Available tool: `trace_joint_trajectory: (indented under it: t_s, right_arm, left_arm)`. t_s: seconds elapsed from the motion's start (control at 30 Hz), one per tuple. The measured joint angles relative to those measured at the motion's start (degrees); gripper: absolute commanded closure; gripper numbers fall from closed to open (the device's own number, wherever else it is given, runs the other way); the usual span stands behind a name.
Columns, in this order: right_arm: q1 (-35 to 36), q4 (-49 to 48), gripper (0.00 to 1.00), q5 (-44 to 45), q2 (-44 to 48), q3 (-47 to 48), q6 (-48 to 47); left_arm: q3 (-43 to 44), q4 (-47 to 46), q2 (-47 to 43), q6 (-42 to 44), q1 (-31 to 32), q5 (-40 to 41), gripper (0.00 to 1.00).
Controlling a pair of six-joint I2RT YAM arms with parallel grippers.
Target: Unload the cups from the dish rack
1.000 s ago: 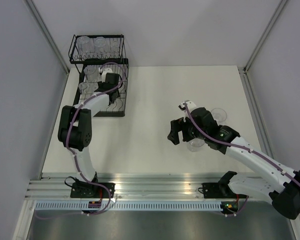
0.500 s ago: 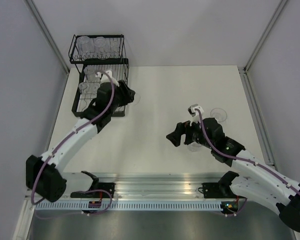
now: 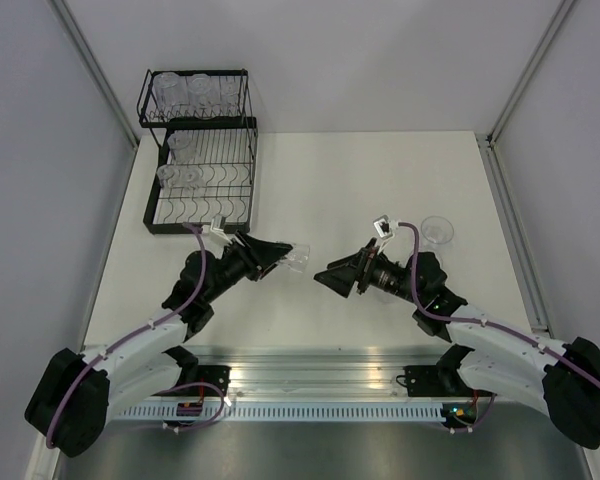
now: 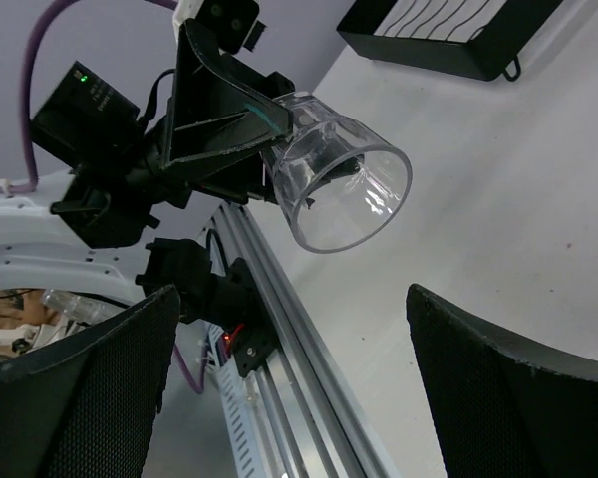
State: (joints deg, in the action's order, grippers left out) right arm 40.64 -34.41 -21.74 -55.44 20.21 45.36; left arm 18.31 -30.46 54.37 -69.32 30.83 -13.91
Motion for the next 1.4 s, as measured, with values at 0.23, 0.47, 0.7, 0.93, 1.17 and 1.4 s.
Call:
trace_joint_trajectory:
  t_s: [0.23,0.47,0.7,0.93,1.17,1.4]
  right_arm:
    - [0.0,-7.6,0.1,-2.5,-2.7,0.1,3.5]
    - [0.2,-12.0,0.42,-3.9,-6.5,0.7,5.5]
    - [0.5,-12.3,0.97,-4.8,-8.5,0.8,6.4]
    - [0.5,-9.4,0.99,-2.9,-5.9,1.3,4.7]
    - [0.7,15.0,0.99,9.1,-0.7,10.6,-5.6]
    - [0.2,48.0,0.99,32.9,-12.1,32.0,-16.2]
  left_arm:
    - [-3.3,-14.1,3.5,-9.6,3.0,-0.1,0.98]
    - [-3.3,-17.8,9.7,-12.3,8.7,0.6,0.98]
    - [-2.8,-22.7,12.7,-14.3,11.0,3.3,0.98]
    - [-1.6,-23.8,14.7,-14.9,11.1,3.4,0.01]
    - [0.5,-14.3,12.0,-10.3,7.3,5.2,0.0]
    - [15.9,15.3,4.9,7.0,5.9,15.8,0.0]
